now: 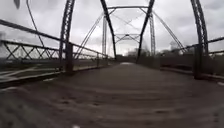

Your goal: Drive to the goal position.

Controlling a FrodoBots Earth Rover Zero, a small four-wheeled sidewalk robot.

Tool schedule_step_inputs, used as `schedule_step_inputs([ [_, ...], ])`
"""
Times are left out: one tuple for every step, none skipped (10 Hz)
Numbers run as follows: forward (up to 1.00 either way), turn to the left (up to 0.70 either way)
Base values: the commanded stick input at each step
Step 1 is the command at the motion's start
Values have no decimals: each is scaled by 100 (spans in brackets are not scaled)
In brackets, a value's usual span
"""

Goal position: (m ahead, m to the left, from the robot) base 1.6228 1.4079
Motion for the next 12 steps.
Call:
schedule_step_inputs([
  [100, 0],
  [100, 0],
  [100, 0],
  [100, 0],
  [100, 0],
  [100, 0],
  [100, 0],
  [100, 0],
  [100, 0],
  [100, 0],
  [100, 0],
  [100, 0],
])
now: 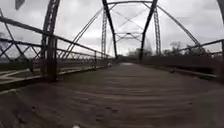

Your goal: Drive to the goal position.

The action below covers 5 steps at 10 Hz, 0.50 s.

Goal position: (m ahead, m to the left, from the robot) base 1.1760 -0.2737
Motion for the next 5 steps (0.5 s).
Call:
schedule_step_inputs([
  [100, 0],
  [100, 0],
  [100, 0],
  [100, 0],
  [100, 0],
])
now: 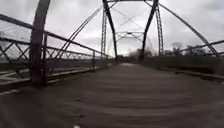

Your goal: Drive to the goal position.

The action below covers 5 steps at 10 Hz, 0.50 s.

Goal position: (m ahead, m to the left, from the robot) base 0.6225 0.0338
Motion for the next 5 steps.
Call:
schedule_step_inputs([
  [100, 0],
  [100, 0],
  [100, 0],
  [100, 0],
  [100, 0],
])
